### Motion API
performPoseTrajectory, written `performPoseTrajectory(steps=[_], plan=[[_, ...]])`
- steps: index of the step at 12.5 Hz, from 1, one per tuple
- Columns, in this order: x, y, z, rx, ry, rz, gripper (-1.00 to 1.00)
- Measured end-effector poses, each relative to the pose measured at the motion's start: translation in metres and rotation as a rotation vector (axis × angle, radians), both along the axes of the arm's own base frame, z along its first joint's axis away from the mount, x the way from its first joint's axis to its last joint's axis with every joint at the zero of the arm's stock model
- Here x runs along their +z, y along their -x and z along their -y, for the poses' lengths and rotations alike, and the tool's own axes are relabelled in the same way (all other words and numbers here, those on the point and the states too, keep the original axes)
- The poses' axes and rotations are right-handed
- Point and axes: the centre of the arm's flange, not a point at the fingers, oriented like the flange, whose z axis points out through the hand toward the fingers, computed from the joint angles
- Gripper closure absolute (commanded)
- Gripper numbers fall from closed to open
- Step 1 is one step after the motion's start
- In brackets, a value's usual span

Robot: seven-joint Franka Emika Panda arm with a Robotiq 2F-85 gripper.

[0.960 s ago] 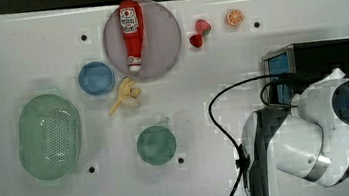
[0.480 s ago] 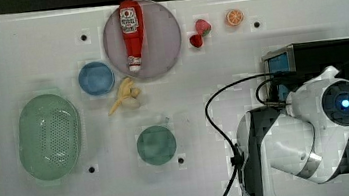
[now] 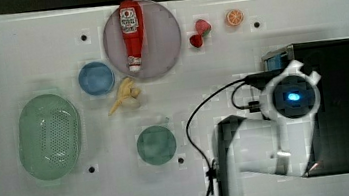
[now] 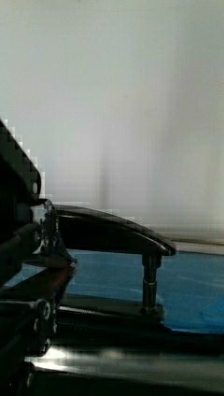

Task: Flap open oven.

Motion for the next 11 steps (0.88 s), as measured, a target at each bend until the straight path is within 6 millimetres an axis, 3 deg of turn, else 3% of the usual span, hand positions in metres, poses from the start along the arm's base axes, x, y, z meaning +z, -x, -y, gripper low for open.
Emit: performPoseTrajectory(steps=[3, 7, 11], plan=[[-0.02, -0.005, -0.047, 0.063, 0.101, -0.034, 0.65], [-0.068, -0.012, -0.113, 0.104, 0.217, -0.069, 0.65], [-0.122, -0.004, -0.151, 0.069, 0.345, -0.074, 0.65]])
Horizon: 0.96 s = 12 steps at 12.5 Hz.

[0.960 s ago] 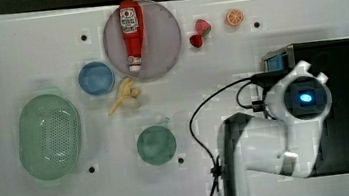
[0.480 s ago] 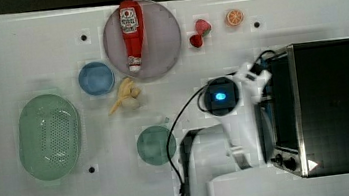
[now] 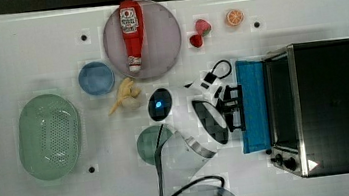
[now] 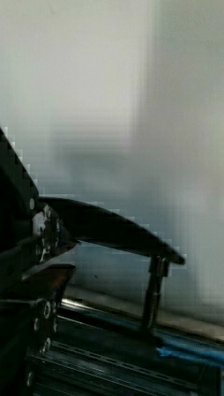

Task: Flap open oven.

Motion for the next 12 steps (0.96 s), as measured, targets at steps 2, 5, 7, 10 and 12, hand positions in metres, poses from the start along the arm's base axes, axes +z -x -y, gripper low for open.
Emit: performPoseTrajectory(steps=[2, 5, 7, 10, 12], plan=[[-0.024, 0.007, -0.013, -0.026, 0.065, 0.02, 0.65], [-0.051, 0.014, -0.035, -0.045, 0.129, 0.029, 0.65], [-0.072, 0.016, -0.045, -0.036, 0.145, 0.015, 0.65], [-0.087, 0.018, -0.048, -0.026, 0.139, 0.009, 0.65], [-0.083, 0.014, -0.046, -0.039, 0.121, 0.029, 0.65]])
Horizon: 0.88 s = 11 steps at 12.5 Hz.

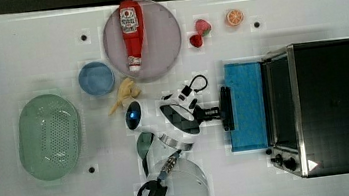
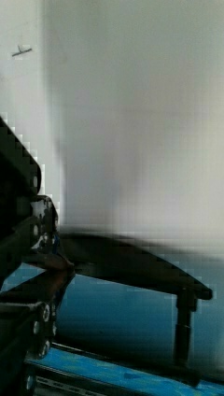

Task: Flap open oven.

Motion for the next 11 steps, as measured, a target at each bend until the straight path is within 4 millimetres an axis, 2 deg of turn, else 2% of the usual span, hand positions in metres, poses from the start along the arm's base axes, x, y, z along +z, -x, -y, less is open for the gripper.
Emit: performPoseTrajectory(steps=[2, 3, 4, 5, 6, 8, 10, 11], plan=[[0.015, -0.009, 0.0, -0.086, -0.073, 0.064, 0.65], [0.03, -0.015, -0.001, -0.173, -0.127, 0.109, 0.65], [0.051, -0.023, -0.002, -0.279, -0.179, 0.161, 0.65], [0.081, -0.032, -0.001, -0.381, -0.231, 0.221, 0.65], [0.118, -0.039, 0.001, -0.465, -0.284, 0.283, 0.65], [0.206, -0.047, 0.011, -0.623, -0.384, 0.4, 0.65], [0.306, -0.045, 0.025, -0.727, -0.487, 0.523, 0.65], [0.355, -0.038, 0.034, -0.756, -0.522, 0.573, 0.65]])
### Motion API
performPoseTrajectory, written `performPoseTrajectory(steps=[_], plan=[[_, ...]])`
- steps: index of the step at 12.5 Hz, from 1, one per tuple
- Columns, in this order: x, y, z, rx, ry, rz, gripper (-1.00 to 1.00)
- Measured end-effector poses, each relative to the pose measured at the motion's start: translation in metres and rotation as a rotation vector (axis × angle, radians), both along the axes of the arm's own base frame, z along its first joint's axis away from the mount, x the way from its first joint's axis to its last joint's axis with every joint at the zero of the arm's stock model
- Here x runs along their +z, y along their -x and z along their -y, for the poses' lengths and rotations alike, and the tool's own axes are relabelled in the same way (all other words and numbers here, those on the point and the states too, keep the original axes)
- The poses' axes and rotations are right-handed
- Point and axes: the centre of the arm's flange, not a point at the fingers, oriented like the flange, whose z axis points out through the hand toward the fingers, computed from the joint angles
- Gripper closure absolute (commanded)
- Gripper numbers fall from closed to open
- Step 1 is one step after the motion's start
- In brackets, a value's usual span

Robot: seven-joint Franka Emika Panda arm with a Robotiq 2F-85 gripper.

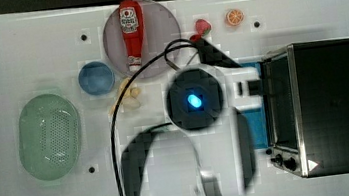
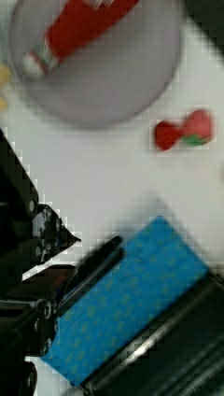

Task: Flap open oven.

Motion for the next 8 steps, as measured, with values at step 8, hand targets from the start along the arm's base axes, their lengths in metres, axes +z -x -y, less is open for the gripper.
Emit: performPoseTrajectory(steps=[8], plan=[[0.169, 0.053, 0.026, -0.14, -0.175, 0.011, 0.65]])
